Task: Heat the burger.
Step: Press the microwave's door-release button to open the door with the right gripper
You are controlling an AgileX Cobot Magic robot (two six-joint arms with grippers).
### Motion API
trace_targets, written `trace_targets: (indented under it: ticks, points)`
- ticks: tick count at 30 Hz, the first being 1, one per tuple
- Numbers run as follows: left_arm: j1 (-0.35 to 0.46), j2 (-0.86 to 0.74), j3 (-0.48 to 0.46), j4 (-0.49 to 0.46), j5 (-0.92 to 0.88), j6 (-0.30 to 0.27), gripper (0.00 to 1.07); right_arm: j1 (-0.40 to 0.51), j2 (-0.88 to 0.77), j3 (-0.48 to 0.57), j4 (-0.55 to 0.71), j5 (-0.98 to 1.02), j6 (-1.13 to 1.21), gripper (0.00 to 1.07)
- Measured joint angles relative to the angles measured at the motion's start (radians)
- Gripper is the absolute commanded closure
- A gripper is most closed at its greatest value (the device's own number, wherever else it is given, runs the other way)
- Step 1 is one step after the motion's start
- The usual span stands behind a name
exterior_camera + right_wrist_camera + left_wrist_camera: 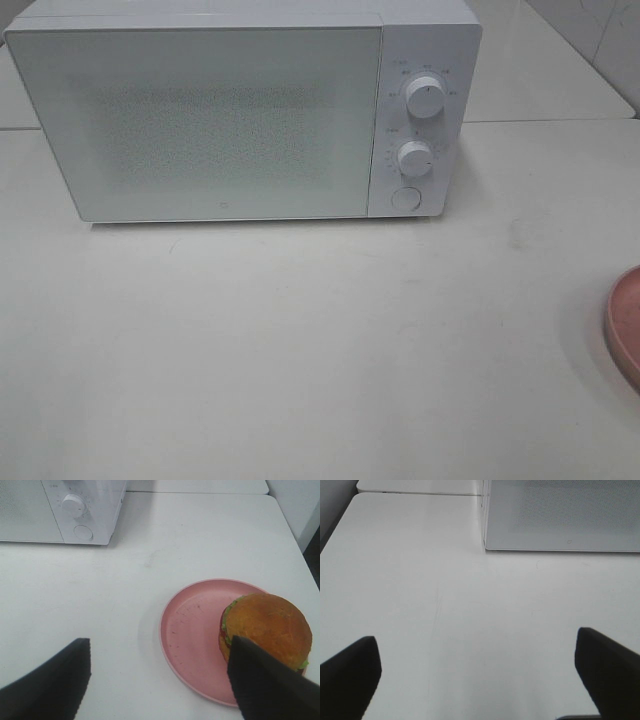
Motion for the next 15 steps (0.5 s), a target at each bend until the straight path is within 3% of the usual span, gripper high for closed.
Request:
trace_targets:
  ticks: [7, 15]
  points:
    - [0.000, 0.000, 0.000, 0.000, 0.000, 0.000, 0.09, 0.000, 0.010, -0.007, 0.000, -0.019, 0.000, 0.32]
    - [0.000, 0.000, 0.000, 0.000, 0.000, 0.000, 0.09, 0.000, 0.132, -0.017, 0.000, -0.081, 0.000, 0.32]
